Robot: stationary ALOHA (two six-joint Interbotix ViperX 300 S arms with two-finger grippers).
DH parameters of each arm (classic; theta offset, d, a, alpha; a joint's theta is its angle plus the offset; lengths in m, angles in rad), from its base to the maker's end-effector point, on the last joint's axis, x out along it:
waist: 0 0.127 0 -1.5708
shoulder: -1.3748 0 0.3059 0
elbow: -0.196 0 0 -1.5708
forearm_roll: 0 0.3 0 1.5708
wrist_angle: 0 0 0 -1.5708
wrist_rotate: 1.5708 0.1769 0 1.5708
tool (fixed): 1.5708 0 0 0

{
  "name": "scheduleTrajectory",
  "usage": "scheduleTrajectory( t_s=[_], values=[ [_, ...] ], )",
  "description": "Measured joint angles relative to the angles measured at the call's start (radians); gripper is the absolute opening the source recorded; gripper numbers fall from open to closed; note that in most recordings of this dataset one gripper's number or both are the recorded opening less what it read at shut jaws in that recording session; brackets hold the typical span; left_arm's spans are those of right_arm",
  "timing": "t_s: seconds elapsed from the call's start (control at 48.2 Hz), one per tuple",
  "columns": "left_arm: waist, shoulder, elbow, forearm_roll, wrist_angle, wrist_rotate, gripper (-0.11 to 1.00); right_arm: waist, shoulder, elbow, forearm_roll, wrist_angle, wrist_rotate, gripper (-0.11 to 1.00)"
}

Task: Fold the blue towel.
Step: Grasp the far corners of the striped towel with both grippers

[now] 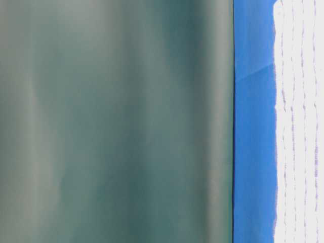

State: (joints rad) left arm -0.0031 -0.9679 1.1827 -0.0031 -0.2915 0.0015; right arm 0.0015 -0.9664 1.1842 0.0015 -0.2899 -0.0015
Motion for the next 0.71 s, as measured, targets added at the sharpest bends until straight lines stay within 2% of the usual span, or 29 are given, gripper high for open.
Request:
scheduleTrajectory(
  t_s=[0.166,0.311,0.54,0.623,0.706],
  values=[
    [0.015,0.023,0.000,-0.034,0.005,0.009,0.00,-0.037,0.034,-0.003,0.026,0.044,0.003,0.00],
    [0.058,0.081,0.000,-0.034,0.005,0.011,0.00,-0.129,0.100,-0.009,0.064,0.094,0.008,0.00],
    [0.204,0.247,-0.002,-0.035,0.008,0.011,0.01,-0.298,0.232,-0.009,0.104,0.115,0.020,0.02],
    [0.255,0.324,-0.006,-0.035,0.006,0.011,0.05,-0.336,0.299,-0.009,0.115,0.115,0.020,0.09],
    [0.293,0.387,-0.009,-0.035,0.003,0.011,0.21,-0.376,0.388,-0.009,0.129,0.109,0.020,0.29]
  ],
)
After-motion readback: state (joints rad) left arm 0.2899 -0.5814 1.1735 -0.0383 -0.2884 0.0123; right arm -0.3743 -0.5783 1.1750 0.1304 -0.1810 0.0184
